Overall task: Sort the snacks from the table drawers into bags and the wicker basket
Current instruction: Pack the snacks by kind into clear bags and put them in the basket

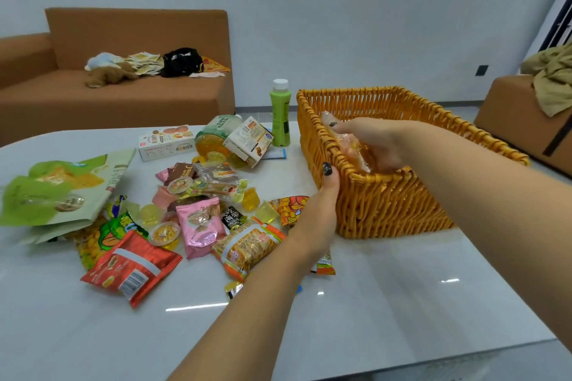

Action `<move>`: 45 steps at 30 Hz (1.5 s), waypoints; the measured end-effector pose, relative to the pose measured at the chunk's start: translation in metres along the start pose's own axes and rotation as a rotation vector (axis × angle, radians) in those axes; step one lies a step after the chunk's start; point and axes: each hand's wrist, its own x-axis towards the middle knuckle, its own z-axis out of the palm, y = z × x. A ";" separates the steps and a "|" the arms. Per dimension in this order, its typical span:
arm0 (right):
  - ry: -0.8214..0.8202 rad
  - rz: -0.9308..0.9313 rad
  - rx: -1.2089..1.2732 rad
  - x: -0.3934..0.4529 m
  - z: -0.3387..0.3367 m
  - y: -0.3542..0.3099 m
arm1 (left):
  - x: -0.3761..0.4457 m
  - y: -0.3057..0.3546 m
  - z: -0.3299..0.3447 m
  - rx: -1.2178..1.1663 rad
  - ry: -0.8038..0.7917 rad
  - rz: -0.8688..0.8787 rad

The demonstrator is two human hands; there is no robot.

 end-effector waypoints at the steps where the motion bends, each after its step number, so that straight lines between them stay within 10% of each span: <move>1: -0.009 0.018 -0.001 0.001 -0.001 0.003 | -0.003 -0.002 0.002 0.017 -0.008 0.006; 21: 0.124 -0.025 0.010 -0.033 0.040 0.019 | -0.056 0.000 -0.013 -0.047 -0.059 -0.026; 25: 0.442 -0.077 -0.180 -0.046 0.055 0.021 | -0.069 -0.005 -0.014 -0.013 -0.058 -0.021; 29: 0.772 -0.626 -0.104 -0.072 0.078 0.022 | -0.081 -0.005 -0.032 0.001 0.019 0.000; 32: 0.850 -0.986 0.167 -0.105 0.119 0.034 | -0.095 0.002 -0.071 -0.090 0.176 -0.002; 37: 0.536 -0.986 0.091 -0.114 0.187 0.056 | -0.123 0.015 -0.159 -0.147 0.585 0.036; 45: 0.319 -0.888 -0.132 -0.084 0.249 0.055 | -0.184 -0.014 -0.303 0.785 1.606 0.130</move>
